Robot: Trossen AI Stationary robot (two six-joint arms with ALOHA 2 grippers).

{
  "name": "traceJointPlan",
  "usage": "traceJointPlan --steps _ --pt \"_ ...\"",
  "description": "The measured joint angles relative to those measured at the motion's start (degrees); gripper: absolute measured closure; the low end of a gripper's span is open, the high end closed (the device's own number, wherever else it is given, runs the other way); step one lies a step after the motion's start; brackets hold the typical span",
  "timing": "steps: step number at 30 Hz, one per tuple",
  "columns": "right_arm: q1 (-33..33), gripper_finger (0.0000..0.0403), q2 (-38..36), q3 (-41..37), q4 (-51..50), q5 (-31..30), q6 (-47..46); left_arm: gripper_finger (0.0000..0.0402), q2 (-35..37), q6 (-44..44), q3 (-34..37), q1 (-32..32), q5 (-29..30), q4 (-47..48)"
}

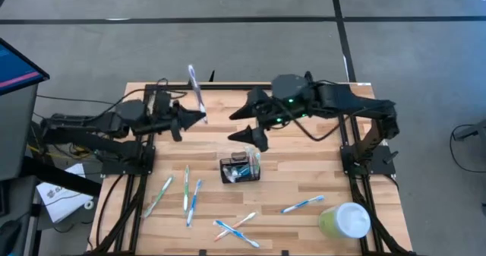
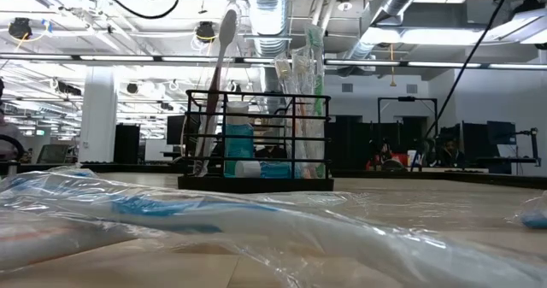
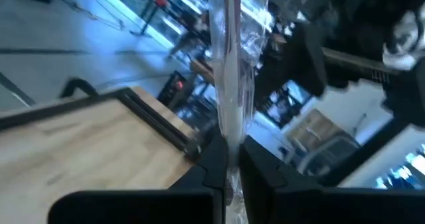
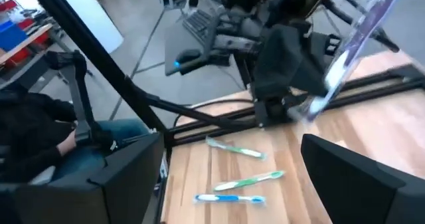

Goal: Pick & Place toothbrushing station
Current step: Put the purple toothbrush into the bottom left section of the mesh organizer

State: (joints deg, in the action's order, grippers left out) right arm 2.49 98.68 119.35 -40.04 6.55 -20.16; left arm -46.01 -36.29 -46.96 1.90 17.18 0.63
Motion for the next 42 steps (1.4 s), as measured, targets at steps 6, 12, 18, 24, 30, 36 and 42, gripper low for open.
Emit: traceJointPlan --steps 6,12,18,24,30,36,42 --pt "-1.7 0.0056 2.1 0.1 0.0 5.0 -2.8 0.0392 -7.2 0.2 0.0 7.1 0.0 -7.0" --pt "-0.5 0.0056 1.4 0.3 1.1 7.1 0.5 0.0392 -11.5 2.0 0.0 11.8 -0.6 -15.2" --pt "0.1 0.0056 1.3 0.1 1.1 4.9 -1.8 0.0392 -12.2 5.4 0.0 13.2 -0.6 -18.9" --pt "-1.2 0.0070 3.7 0.0 2.6 2.9 -9.6 0.0392 -12.1 7.8 0.0 13.1 -1.1 -21.4" --pt "-1.4 0.0087 4.8 0.1 7.7 5.7 -10.1 0.0392 -12.7 7.5 -0.1 12.8 -2.2 -21.0" --pt "-1.7 0.0107 4.8 0.1 9.0 5.8 -9.9 0.0393 -12.6 7.4 -0.1 12.8 -2.0 -21.3" --pt "-1.7 0.0128 5.1 0.1 8.8 5.8 -9.9 0.0393 -13.0 6.0 -0.1 11.7 -2.4 -21.7"
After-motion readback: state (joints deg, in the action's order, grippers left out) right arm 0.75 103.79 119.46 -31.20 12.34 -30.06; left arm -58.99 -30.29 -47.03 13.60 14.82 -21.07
